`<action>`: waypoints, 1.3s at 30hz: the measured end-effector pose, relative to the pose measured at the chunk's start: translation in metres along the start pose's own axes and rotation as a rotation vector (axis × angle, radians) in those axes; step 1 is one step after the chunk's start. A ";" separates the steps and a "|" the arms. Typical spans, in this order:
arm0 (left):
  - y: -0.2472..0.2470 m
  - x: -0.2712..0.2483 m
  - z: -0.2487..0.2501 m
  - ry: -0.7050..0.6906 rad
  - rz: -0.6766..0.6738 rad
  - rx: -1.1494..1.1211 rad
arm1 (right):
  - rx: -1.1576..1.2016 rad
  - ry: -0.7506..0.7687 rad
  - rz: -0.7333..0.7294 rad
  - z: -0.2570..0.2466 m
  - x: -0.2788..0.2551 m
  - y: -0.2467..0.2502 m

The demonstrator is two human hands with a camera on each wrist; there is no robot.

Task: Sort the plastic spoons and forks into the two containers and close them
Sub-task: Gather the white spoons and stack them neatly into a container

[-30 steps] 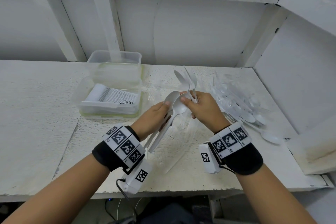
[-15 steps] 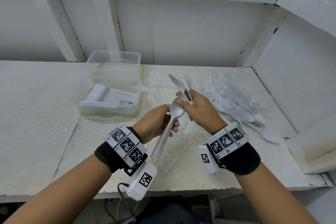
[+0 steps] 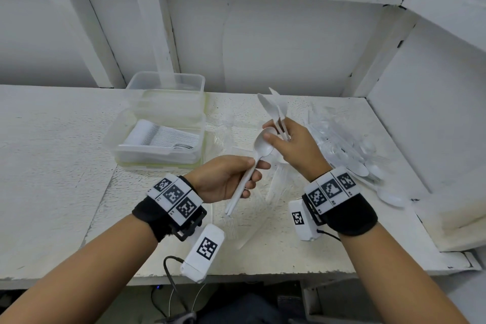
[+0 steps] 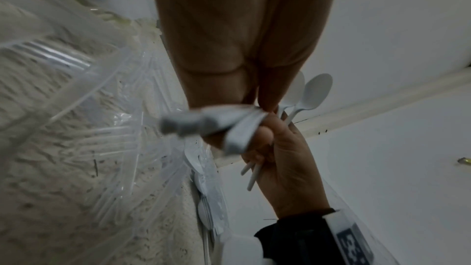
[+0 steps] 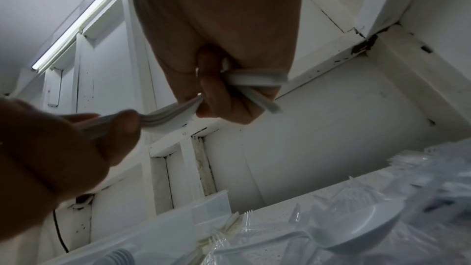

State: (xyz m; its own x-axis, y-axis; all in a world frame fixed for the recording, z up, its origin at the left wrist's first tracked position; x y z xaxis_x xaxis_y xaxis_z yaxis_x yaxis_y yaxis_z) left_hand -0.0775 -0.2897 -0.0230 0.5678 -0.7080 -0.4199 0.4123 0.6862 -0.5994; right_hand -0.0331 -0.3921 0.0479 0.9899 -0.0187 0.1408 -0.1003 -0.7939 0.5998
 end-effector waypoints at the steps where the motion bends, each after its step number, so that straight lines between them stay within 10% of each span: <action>1: 0.000 0.000 0.003 -0.013 -0.002 0.003 | -0.004 0.002 -0.005 -0.001 0.001 -0.001; 14: 0.032 0.002 0.037 -0.430 0.324 -0.082 | 0.041 -0.060 0.145 0.004 -0.006 -0.016; 39: 0.021 -0.001 0.037 -0.428 0.273 0.018 | 0.047 -0.074 0.149 0.006 -0.012 -0.037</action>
State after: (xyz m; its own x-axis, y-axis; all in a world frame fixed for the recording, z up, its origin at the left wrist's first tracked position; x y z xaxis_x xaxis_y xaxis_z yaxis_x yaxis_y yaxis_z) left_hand -0.0429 -0.2684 -0.0097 0.8963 -0.3726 -0.2406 0.2177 0.8423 -0.4931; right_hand -0.0405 -0.3667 0.0194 0.9692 -0.1819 0.1658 -0.2435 -0.8064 0.5389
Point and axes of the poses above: each hand's wrist, its own x-axis towards the middle knuckle, its own y-axis out of the back of the hand, z = x × y, the point moved 10 cm from there along x, towards the middle knuckle, and after that the axes turned 9 degrees about -x, right-handed, at the moved point
